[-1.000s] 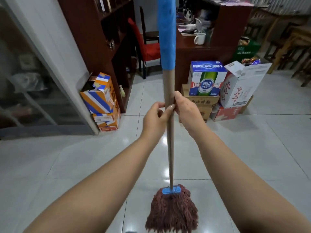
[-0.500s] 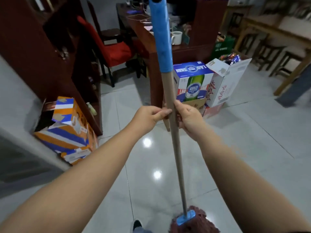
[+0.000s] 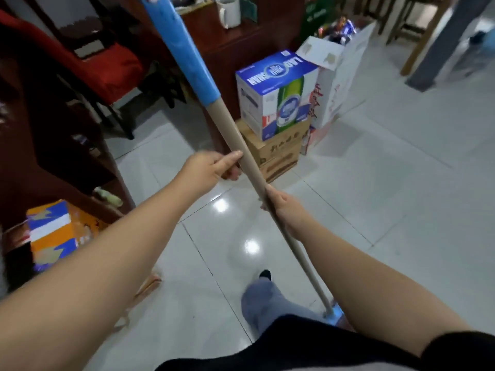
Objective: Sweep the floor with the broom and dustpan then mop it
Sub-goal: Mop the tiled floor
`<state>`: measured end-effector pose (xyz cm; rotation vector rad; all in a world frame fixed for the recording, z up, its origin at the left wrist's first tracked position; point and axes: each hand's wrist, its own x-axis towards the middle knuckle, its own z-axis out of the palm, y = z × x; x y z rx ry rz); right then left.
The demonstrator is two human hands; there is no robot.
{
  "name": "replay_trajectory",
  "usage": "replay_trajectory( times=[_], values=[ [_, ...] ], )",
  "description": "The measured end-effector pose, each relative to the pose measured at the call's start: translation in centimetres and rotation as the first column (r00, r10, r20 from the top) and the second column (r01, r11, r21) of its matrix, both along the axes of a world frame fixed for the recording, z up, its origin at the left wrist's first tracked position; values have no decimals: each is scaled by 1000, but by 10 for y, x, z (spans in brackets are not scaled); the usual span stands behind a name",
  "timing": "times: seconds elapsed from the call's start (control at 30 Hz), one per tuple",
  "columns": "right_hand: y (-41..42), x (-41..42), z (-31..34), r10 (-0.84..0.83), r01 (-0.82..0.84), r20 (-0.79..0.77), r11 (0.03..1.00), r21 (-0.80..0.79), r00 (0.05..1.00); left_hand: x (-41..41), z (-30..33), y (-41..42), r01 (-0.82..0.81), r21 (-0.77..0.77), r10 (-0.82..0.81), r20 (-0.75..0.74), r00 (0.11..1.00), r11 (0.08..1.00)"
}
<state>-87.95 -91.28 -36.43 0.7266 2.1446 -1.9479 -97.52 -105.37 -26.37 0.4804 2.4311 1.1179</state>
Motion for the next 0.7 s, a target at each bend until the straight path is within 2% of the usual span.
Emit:
replay_trajectory(
  times=[0.1, 0.2, 0.27, 0.33, 0.37, 0.4, 0.43, 0.5, 0.53, 0.57, 0.6, 0.63, 0.67, 0.7],
  values=[
    [20, -41, -18, -67, 67, 9, 998, -18, 998, -43, -4, 37, 154, -27, -154, 10, 988, 988],
    [34, -72, -26, -95, 96, 20, 995, -20, 995, -78, 2, 67, 276, -39, -270, 117, 956, 960],
    [38, -87, -30, -143, 145, 37, 988, -53, 989, -95, 14, 81, 419, -54, -406, 164, 899, 906],
    [40, -102, -34, -173, 178, 75, 981, -70, 982, -114, 28, 96, 557, -143, -544, 126, 830, 818],
    [40, -109, -34, -165, 172, 99, 983, -67, 981, -124, 34, 104, 618, -286, -627, 73, 776, 732],
    [38, -116, -36, -155, 163, 123, 985, -61, 980, -135, 37, 113, 652, -487, -735, 30, 677, 581],
    [37, -122, -37, -160, 169, 137, 984, -59, 978, -145, 37, 121, 628, -673, -835, 28, 549, 390],
    [35, -133, -43, -207, 218, 156, 974, -57, 966, -166, 28, 132, 470, -882, -932, 147, 331, 27],
    [33, -139, -47, -231, 244, 168, 968, -63, 958, -177, 21, 136, 365, -925, -938, 218, 269, -110],
    [29, -145, -50, -250, 266, 178, 961, -76, 952, -188, 15, 137, 279, -936, -929, 284, 236, -215],
    [25, -151, -54, -266, 288, 200, 953, -93, 943, -201, 9, 138, 261, -913, -895, 375, 241, -313],
    [18, -157, -58, -286, 312, 211, 944, -104, 935, -213, 4, 138, 325, -859, -824, 488, 289, -395],
    [11, -163, -65, -307, 337, 246, 937, -92, 920, -227, -2, 137, 439, -785, -716, 599, 357, -438],
    [3, -168, -71, -338, 370, 272, 926, -73, 901, -242, -8, 136, 556, -713, -592, 685, 425, -427]
  ],
)
